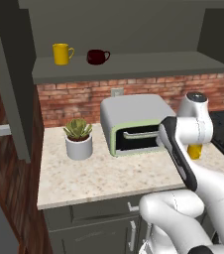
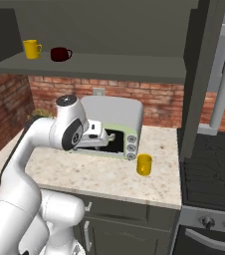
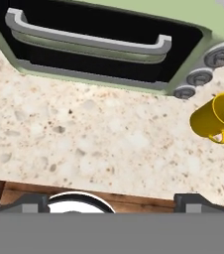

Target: Pick the mug on the counter and place it in the cabinet with the handle facing the right, like the mugs already inside.

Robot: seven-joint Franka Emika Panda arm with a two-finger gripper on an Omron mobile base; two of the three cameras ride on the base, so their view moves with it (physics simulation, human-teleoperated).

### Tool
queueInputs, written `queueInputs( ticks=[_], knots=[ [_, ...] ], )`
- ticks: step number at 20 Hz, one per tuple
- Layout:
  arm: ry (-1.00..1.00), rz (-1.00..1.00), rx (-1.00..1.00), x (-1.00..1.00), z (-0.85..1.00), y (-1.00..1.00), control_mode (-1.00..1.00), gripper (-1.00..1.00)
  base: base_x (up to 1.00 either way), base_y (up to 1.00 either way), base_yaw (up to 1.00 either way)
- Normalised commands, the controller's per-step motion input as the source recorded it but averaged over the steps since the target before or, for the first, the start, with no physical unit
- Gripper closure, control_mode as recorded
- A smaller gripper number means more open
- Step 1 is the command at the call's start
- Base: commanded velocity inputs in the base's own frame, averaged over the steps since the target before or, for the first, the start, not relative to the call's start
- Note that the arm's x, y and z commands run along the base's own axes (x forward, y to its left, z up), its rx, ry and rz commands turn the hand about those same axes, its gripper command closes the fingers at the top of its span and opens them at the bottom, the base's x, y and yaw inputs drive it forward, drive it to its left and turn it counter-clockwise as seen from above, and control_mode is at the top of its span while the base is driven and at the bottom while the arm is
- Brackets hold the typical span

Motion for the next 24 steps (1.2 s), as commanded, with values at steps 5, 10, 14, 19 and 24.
queueInputs(
  ticks=[5, 10, 14, 19, 24],
  knots=[
    [0.0, 0.0, 0.0, 0.0, -0.17, -0.24, -1.0, -1.0, 0.0, 0.0, 0.0],
    [0.0, 0.0, 0.0, 0.0, -0.13, -0.26, -1.0, -1.0, 0.0, 0.0, 0.0],
    [0.0, 0.0, 0.0, 0.0, -0.13, -0.27, -1.0, -1.0, 0.0, 0.0, 0.0],
    [0.0, 0.0, 0.0, 0.0, -0.14, -0.27, -1.0, -1.0, 0.0, 0.0, 0.0],
    [0.0, -0.01, 0.0, 0.0, -0.15, -0.33, -1.0, -1.0, 0.0, 0.0, 0.0]
  ],
)
